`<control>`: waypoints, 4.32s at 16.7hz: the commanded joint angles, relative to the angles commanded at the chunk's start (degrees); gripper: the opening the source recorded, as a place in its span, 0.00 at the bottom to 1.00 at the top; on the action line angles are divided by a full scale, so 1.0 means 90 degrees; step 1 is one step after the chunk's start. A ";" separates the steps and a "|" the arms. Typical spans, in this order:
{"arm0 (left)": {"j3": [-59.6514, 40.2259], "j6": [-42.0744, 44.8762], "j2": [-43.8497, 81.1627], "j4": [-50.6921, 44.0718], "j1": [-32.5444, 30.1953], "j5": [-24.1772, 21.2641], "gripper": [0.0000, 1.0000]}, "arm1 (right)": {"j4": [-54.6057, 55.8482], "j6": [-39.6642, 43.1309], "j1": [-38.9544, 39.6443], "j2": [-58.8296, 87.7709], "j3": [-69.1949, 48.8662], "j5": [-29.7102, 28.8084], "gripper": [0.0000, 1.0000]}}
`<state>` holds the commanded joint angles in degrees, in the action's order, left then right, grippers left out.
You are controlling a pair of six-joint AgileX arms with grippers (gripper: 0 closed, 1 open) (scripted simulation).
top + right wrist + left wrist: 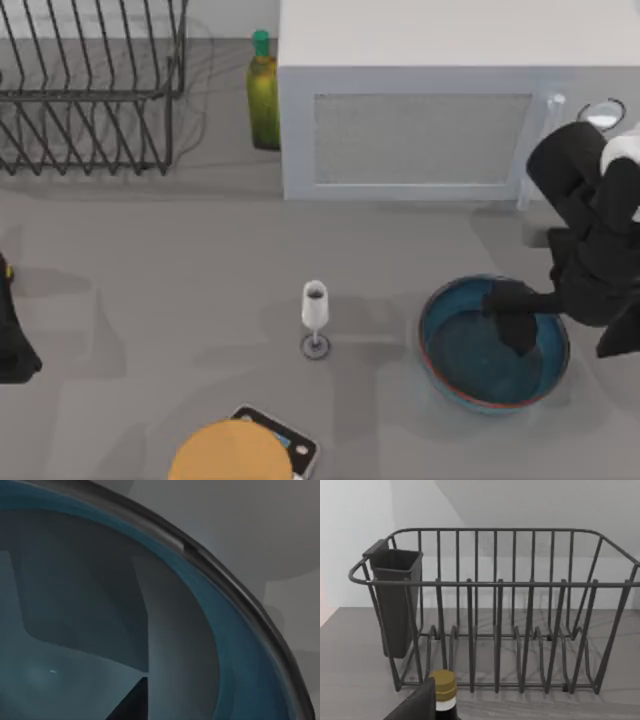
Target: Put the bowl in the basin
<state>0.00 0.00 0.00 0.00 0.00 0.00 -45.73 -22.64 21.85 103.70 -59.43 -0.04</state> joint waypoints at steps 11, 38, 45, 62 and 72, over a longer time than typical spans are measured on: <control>0.0000 0.0000 0.0000 0.0000 0.0000 0.0000 1.00 | 0.0000 0.0000 0.0000 0.0000 0.0000 0.0000 0.00; 0.0000 0.0000 0.0000 0.0000 0.0000 0.0000 1.00 | -0.3706 0.0063 -0.0080 -0.0830 -0.2870 0.0009 0.00; 0.0000 0.0000 0.0000 0.0000 0.0000 0.0000 1.00 | -0.1444 0.0602 -0.2183 -0.0868 -0.1278 0.0304 0.00; 0.0000 0.0000 0.0000 0.0000 0.0000 0.0000 1.00 | 1.0081 0.2326 -0.5907 -0.1800 0.2638 0.2854 0.00; 0.0000 0.0000 0.0000 0.0000 0.0000 0.0000 1.00 | 1.0850 0.2388 -0.5802 -0.1977 0.2786 0.3192 0.00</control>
<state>0.00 0.00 0.00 0.00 0.00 0.00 51.92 -1.14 -30.37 85.90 -34.35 28.69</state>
